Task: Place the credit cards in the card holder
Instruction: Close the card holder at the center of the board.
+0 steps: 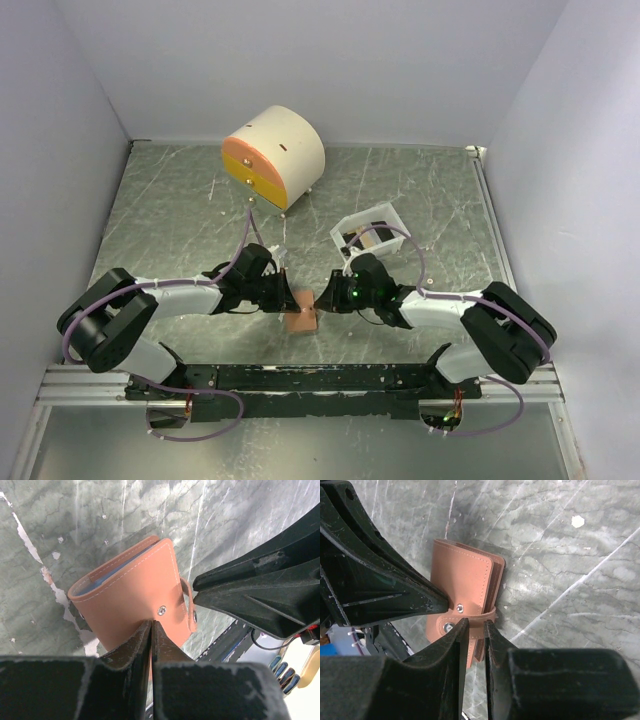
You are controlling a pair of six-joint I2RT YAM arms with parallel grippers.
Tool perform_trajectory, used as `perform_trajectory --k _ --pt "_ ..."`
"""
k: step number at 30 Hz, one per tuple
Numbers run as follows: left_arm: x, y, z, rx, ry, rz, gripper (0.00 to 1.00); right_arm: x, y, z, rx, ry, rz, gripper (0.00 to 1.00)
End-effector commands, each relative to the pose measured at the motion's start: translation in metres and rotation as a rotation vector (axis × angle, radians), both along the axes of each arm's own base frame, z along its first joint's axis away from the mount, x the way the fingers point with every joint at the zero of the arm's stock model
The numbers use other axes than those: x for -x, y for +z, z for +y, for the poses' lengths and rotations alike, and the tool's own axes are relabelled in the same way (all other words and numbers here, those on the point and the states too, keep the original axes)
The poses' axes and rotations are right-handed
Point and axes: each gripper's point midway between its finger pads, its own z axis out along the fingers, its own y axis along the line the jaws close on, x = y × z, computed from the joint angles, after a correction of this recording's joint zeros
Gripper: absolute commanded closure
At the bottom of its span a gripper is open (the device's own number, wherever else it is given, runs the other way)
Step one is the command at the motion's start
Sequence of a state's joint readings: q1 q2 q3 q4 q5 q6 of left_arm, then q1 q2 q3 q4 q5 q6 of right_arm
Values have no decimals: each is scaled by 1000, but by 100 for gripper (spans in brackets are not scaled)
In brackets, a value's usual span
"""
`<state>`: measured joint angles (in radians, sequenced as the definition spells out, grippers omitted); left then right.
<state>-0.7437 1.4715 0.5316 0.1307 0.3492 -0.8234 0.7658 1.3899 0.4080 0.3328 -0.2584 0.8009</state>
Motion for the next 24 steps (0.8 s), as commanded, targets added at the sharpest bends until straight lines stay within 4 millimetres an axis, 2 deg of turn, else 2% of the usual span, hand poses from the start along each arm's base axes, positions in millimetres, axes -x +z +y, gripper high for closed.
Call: perform_trajectory --k 1,24 --pt "-2 -1 3 -15 19 -27 85 -2 3 6 -17 -2 -13 82" --pt "-3 -1 3 -20 19 -26 85 1 2 17 -16 21 -5 82"
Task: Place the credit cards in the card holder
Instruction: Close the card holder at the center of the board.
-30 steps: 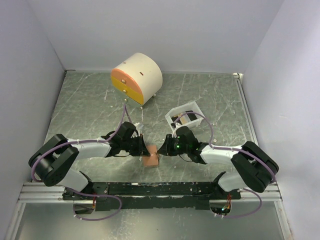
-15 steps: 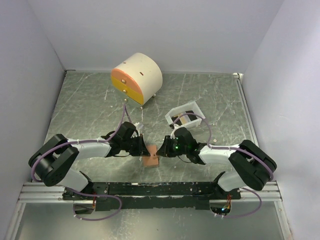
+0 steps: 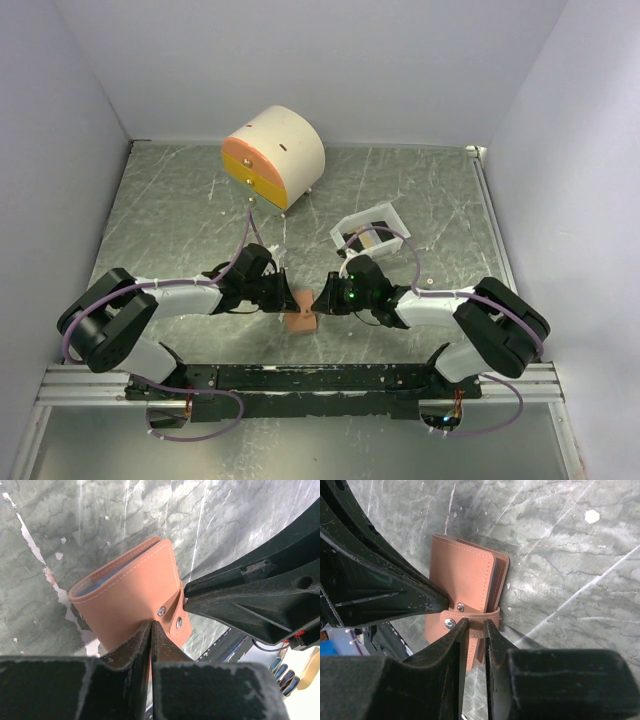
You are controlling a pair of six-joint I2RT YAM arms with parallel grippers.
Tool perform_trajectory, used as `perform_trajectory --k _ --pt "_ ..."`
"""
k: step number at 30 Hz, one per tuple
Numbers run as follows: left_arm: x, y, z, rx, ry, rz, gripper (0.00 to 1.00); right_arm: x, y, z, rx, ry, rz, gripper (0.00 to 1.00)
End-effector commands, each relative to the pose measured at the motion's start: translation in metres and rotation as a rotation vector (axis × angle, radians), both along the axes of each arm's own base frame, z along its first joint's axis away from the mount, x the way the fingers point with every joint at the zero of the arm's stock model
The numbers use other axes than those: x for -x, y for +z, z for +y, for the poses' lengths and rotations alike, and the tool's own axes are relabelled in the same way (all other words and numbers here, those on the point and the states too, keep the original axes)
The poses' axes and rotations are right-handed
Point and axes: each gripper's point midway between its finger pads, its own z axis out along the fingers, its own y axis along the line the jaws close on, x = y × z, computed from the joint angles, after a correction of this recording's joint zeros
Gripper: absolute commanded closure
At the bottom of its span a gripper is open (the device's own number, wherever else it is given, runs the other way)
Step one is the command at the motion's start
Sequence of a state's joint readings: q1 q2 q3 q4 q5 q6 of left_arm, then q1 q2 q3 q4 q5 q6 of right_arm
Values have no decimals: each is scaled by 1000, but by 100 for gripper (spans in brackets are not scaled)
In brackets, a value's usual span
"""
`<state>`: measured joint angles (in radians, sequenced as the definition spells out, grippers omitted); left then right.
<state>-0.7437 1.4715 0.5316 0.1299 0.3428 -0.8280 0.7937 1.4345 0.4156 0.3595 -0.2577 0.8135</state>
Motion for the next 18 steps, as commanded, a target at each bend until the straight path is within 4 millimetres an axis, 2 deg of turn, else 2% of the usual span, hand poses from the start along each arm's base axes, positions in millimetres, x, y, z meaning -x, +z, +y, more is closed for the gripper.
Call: perform_trajectory --k 1,18 --pt "-2 -1 3 -16 10 -26 85 -5 8 9 -17 2 -22 82" --pt "-3 0 1 -19 7 -25 85 -4 18 5 37 -5 -69 82"
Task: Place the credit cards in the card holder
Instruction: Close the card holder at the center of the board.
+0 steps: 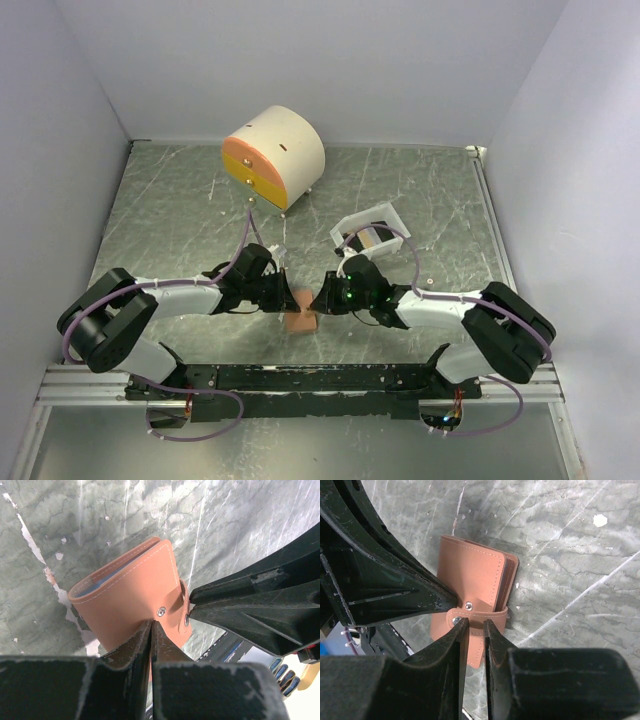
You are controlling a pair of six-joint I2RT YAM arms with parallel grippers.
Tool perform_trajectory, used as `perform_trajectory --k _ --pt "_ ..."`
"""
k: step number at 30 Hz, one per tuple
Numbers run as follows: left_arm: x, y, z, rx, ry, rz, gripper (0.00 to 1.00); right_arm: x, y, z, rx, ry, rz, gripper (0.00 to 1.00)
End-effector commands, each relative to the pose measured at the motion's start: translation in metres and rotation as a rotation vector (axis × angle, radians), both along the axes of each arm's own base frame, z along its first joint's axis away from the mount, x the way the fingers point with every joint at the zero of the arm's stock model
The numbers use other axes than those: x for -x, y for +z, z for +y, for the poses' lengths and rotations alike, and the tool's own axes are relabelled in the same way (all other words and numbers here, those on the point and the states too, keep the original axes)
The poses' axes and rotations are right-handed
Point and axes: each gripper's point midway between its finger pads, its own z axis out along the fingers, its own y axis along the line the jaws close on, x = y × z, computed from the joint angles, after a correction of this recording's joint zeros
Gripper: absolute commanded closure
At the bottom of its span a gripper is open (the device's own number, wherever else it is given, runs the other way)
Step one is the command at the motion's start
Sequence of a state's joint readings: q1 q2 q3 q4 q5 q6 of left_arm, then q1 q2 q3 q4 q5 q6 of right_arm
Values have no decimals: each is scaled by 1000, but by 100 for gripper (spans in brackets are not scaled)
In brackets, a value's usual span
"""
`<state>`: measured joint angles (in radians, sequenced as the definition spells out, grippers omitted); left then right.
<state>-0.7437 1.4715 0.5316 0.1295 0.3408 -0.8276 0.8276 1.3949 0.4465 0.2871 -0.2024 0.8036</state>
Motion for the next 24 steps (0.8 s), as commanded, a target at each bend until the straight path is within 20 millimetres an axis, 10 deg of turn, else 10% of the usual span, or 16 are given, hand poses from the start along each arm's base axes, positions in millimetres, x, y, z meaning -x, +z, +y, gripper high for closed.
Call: perform_trajectory --k 1,24 --pt "-2 0 1 -18 4 -23 85 -2 9 3 12 8 -41 82" --pt "-2 2 -1 -2 7 -22 85 0 3 10 29 16 -43 82"
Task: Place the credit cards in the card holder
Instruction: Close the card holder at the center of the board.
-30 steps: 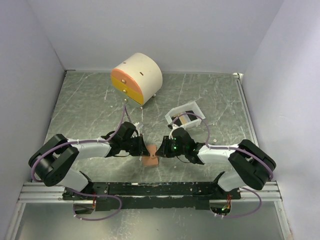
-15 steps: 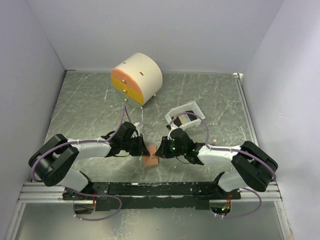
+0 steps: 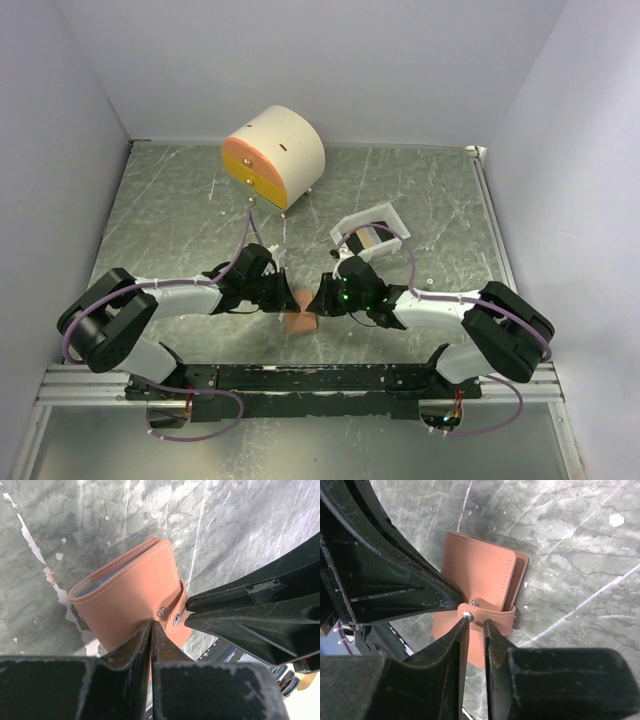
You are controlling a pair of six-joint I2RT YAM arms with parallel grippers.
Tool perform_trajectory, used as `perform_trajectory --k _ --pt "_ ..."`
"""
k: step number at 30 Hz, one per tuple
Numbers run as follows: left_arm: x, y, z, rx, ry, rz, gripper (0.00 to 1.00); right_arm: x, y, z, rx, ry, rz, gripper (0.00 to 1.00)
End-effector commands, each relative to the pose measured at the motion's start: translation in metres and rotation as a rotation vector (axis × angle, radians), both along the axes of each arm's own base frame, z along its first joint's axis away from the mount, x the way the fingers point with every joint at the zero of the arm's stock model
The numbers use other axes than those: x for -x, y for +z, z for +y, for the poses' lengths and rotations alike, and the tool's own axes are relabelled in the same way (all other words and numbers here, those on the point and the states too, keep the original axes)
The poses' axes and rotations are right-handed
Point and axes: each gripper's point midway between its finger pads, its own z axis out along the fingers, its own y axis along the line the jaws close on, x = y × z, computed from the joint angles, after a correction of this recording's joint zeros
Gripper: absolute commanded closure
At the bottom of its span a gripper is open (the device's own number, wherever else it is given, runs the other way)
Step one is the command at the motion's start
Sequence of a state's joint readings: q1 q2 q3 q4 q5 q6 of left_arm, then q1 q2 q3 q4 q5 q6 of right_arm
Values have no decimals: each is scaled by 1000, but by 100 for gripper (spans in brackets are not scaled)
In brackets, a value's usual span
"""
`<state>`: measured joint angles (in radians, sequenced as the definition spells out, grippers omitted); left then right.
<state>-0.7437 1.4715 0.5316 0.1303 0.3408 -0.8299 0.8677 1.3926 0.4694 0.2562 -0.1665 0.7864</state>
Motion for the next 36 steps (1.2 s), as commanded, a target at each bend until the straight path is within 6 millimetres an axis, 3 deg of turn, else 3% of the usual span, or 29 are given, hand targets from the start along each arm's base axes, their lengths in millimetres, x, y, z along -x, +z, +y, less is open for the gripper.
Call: perform_trajectory --k 1,18,30,36 --pt "-2 1 0 -4 6 -22 85 -5 2 5 2 -4 -18 82" --pt "0 5 -3 13 5 -25 84 -6 -4 8 38 -13 -31 82" --pt "-3 37 -6 58 31 -69 74 -12 -13 2 94 -40 -50 83" --pt "-4 26 3 6 56 -64 75 -14 -13 1 103 -48 -54 83"
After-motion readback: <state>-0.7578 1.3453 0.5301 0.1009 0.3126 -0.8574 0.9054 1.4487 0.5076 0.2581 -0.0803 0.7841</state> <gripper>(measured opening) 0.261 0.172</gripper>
